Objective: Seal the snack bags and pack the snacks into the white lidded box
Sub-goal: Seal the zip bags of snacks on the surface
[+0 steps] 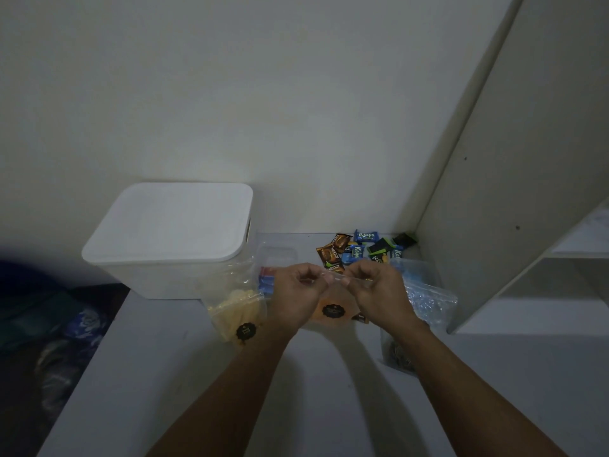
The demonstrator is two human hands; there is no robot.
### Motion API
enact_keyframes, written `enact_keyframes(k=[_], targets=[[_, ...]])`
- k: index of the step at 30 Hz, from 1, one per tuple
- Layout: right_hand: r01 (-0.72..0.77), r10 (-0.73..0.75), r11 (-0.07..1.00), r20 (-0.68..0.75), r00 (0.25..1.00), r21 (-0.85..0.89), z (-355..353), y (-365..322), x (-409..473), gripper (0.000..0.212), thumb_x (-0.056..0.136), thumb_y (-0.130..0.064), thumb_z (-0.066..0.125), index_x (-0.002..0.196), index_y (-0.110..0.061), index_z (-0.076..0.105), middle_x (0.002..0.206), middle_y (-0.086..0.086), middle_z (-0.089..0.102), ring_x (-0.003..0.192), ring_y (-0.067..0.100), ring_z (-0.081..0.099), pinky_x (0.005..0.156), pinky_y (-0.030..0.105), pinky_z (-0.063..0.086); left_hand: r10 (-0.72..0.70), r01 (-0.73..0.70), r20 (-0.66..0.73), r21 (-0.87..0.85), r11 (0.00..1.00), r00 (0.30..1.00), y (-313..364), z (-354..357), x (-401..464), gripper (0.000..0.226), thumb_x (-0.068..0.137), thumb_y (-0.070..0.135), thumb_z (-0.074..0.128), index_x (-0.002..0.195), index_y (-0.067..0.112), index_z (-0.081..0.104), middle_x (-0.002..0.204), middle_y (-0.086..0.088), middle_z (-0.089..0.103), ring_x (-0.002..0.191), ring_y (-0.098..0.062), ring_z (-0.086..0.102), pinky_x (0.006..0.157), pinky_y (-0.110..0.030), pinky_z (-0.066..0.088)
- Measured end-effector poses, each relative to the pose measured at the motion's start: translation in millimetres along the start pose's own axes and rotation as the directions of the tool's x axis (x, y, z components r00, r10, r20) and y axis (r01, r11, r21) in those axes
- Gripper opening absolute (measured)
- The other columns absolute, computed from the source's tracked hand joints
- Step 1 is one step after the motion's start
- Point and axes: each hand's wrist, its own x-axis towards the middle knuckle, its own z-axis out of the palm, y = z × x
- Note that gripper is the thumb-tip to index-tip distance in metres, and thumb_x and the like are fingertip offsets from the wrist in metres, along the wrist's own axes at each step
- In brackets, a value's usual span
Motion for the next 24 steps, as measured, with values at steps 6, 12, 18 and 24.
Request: enact_keyframes(k=[6, 12, 18, 24], targets=[[-0.064, 0.062, 0.996, 0.030, 0.998, 0.060, -2.0, -1.6, 1.7, 0.009, 0.081, -0.015, 0.072, 0.074, -0.020, 0.068, 0.071, -0.005, 0.065, 0.070, 0.012, 0.061, 0.061, 0.028, 0.048, -0.018, 0.016, -0.059, -0.028, 0.999, 0.998, 1.6, -3.5, 0.8, 0.007, 0.082, 0.008, 0.068, 0.077, 0.011, 0.070, 0.076, -0.003, 0.068, 0.073, -0.016, 0.064, 0.072, -0.035, 0.055], [-0.081, 0.080, 0.996, 0.023, 0.997, 0.046, -3.4, -2.1, 3.9, 0.018, 0.081, -0.008, 0.072, 0.072, -0.023, 0.068, 0.067, -0.009, 0.064, 0.065, 0.006, 0.059, 0.061, 0.020, 0.043, -0.038, 0.043, 0.055, -0.098, 0.994, 0.998, 0.3, -6.4, 1.5, 0.010, 0.077, 0.008, 0.074, 0.085, 0.012, 0.071, 0.082, -0.005, 0.071, 0.076, -0.015, 0.066, 0.067, -0.029, 0.054], [-0.112, 0.110, 0.989, 0.026, 0.994, 0.094, -9.2, -2.5, 3.3, 0.009, 0.080, -0.014, 0.074, 0.076, -0.020, 0.068, 0.073, 0.001, 0.068, 0.067, 0.011, 0.061, 0.059, 0.018, 0.048, -0.085, 0.084, -0.012, -0.110, 0.990, 0.996, 0.2, -7.3, 5.2, 0.003, 0.077, 0.010, 0.074, 0.079, 0.011, 0.073, 0.077, -0.007, 0.071, 0.073, -0.020, 0.067, 0.068, -0.036, 0.055], [-0.170, 0.169, 0.978, 0.016, 0.985, 0.124, -15.9, -0.9, 5.4, 0.019, 0.076, -0.013, 0.078, 0.065, -0.024, 0.067, 0.068, 0.000, 0.070, 0.064, 0.012, 0.065, 0.059, 0.020, 0.049, -0.127, 0.109, -0.072, -0.218, 0.970, 0.989, 2.9, -14.7, 2.8, 0.007, 0.079, 0.012, 0.073, 0.083, 0.007, 0.075, 0.082, -0.015, 0.073, 0.083, -0.034, 0.069, 0.077, -0.049, 0.059]])
